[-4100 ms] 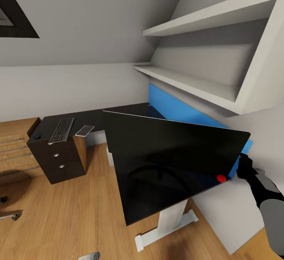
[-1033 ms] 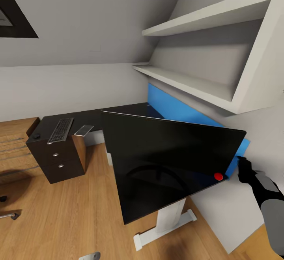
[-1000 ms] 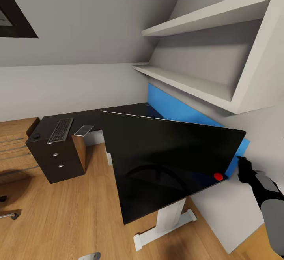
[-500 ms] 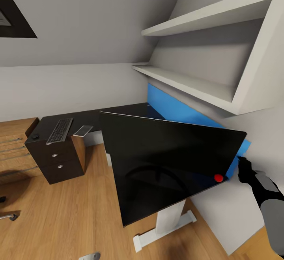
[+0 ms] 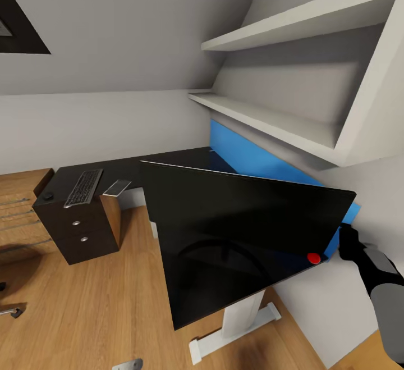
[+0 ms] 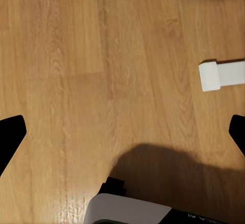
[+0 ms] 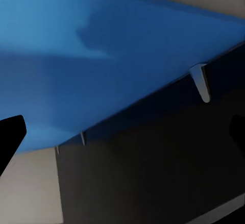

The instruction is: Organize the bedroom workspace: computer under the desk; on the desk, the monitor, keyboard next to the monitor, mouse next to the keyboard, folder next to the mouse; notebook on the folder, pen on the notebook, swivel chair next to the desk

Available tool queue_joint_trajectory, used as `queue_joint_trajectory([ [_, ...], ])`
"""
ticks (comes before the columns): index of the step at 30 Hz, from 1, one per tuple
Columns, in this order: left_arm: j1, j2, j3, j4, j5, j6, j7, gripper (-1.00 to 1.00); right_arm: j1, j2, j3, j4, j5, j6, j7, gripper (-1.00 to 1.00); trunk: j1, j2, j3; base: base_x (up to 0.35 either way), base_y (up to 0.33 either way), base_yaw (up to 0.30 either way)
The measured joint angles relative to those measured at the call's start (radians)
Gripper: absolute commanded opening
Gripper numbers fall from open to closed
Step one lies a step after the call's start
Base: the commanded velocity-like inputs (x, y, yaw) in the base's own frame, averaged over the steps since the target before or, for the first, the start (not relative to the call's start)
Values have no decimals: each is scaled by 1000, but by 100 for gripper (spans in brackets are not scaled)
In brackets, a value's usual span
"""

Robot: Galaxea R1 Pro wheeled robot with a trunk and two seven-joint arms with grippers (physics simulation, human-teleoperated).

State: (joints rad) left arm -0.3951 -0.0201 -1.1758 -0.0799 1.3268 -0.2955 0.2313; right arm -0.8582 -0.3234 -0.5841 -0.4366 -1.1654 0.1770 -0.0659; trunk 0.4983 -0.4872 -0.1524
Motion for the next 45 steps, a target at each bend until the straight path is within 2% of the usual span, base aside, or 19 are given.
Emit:
queue_joint_trajectory([
  [7,0,0,0,0,0,0,0,100,0,1,-7,1,-111,5,0,100,0,0,0,0,0,0],
  [12,0,0,0,0,0,0,0,100,0,1,-8,1,-137,6,0,100,0,0,0,35,0,0],
  [19,0,0,0,0,0,0,0,100,0,2,-8,1,-140,6,0,100,0,0,0,136,0,0],
  [38,0,0,0,0,0,0,1,100,0,-2,-4,0,-130,6,7,100,0,0,0,6,0,0],
  [45,0,0,0,0,0,0,0,100,0,-2,-4,0,-65,8,8,100,0,0,0,0,0,0],
])
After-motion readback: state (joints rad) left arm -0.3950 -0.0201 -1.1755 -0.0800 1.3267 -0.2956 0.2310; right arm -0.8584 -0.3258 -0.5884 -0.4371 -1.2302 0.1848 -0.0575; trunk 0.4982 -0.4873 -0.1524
